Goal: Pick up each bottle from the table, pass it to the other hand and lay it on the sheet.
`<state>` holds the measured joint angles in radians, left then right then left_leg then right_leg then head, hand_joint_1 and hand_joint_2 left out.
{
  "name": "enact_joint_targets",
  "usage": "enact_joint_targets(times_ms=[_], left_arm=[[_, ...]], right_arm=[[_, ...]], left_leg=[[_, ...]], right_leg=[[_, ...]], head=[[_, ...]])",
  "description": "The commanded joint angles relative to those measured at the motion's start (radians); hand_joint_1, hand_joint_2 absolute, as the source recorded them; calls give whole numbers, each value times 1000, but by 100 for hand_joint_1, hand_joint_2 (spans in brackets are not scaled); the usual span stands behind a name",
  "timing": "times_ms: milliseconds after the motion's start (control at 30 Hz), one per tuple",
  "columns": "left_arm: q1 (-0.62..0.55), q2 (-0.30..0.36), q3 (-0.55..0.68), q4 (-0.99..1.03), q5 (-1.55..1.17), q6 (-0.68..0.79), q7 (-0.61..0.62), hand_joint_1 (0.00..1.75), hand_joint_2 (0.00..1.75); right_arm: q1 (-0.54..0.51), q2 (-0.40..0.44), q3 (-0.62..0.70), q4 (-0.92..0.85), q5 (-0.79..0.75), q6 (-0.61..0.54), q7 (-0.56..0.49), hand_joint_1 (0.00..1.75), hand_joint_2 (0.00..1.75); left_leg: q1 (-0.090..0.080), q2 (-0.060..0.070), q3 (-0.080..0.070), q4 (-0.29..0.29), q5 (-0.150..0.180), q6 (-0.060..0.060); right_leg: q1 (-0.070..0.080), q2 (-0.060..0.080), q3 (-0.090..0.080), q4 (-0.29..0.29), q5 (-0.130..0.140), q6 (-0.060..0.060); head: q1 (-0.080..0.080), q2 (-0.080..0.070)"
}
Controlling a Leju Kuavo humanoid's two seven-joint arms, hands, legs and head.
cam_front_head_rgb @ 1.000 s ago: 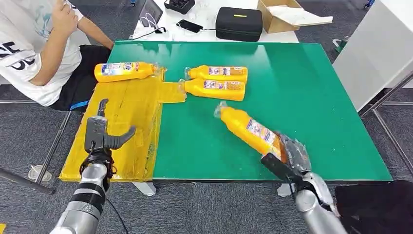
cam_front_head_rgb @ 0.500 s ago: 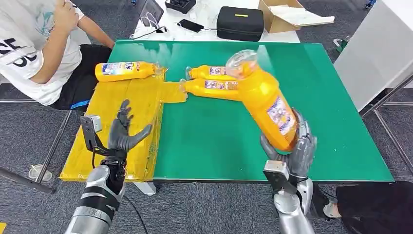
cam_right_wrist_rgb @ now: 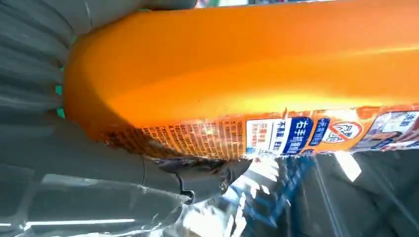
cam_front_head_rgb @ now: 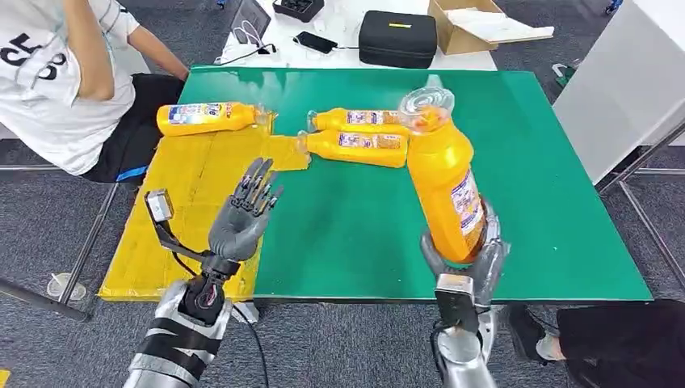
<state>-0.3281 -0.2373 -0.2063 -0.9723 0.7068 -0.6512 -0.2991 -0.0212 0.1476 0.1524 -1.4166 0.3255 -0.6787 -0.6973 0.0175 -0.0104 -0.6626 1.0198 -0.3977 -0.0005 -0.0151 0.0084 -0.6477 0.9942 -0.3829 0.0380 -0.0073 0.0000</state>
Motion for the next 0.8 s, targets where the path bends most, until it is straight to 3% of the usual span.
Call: enact_joint_targets(times_ms=[33,367,433,700,800], left_arm=[[-8,50,-147,6,-3,31,-1,0,175],[-14,57,-177,24,-27,45,-19,0,175],[-23,57,-188,44,-33,45,-20,0,175],[-23,57,-188,44,-33,45,-20,0,175],[-28,56,-195,56,-35,41,-22,0,175]], right_arm=[[-61,-18,122,177,-63,-8,-1,175,175],[-70,-4,114,232,-62,53,-1,175,175],[-97,8,138,322,-17,75,-1,175,175],[-97,8,138,322,-17,75,-1,175,175],[-126,24,163,422,29,112,-1,175,175]], left_leg=[[0,4,8,-1,-3,1],[0,2,4,-1,-1,0],[0,3,5,-1,-2,0],[0,3,7,-1,-2,1],[0,3,7,-1,-2,1]], right_leg=[[1,2,7,-1,-2,-2],[1,1,3,-1,0,-1],[1,2,5,-1,-1,-2],[1,2,6,-1,-1,-2],[1,1,6,-1,-1,-2]], head=[[0,0],[0,0],[0,0],[0,0],[0,0]])
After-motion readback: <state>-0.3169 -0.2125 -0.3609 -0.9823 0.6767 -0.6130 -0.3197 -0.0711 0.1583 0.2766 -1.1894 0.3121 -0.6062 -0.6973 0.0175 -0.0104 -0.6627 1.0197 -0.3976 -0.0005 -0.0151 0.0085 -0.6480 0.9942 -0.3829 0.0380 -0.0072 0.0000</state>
